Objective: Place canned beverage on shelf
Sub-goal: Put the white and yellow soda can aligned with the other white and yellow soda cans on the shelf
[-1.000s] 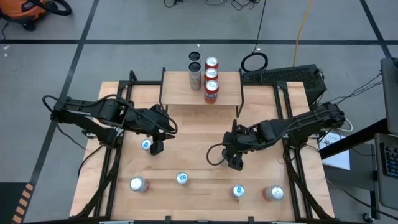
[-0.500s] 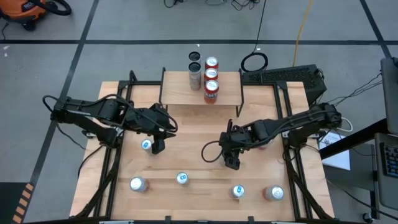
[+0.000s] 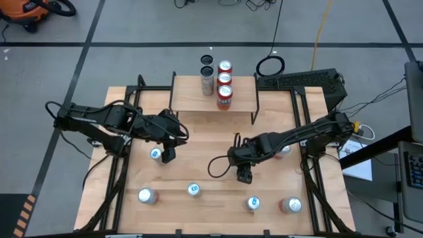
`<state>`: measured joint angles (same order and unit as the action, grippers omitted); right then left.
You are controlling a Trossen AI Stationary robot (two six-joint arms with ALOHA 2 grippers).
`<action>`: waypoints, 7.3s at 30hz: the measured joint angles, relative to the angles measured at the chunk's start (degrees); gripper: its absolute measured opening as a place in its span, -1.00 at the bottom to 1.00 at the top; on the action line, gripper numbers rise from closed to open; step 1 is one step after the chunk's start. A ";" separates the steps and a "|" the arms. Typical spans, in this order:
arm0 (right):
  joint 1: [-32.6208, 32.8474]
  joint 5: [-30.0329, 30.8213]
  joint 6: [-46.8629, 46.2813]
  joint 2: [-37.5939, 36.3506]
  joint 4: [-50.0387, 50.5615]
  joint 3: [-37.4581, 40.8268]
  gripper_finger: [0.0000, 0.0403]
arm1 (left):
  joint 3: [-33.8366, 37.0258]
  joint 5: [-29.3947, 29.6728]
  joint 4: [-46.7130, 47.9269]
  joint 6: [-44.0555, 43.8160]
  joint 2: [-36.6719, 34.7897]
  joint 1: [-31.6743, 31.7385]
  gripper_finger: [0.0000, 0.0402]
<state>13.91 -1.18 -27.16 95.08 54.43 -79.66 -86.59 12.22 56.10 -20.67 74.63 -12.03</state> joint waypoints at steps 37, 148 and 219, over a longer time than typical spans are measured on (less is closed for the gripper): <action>0.39 -2.13 6.38 0.86 7.35 -24.14 0.14 | 0.00 0.91 -1.46 -8.78 0.00 0.00 0.05; 1.37 6.95 0.18 -6.42 1.49 -33.15 0.91 | -6.04 18.99 -25.90 -0.87 13.88 -13.51 0.27; -2.23 22.81 9.88 -5.74 -39.62 -25.92 0.19 | -14.97 33.15 -29.66 0.07 11.63 -11.22 0.84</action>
<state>11.68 21.64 -17.28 89.34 14.81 -105.58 -101.56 45.37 26.43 -20.59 86.26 -23.25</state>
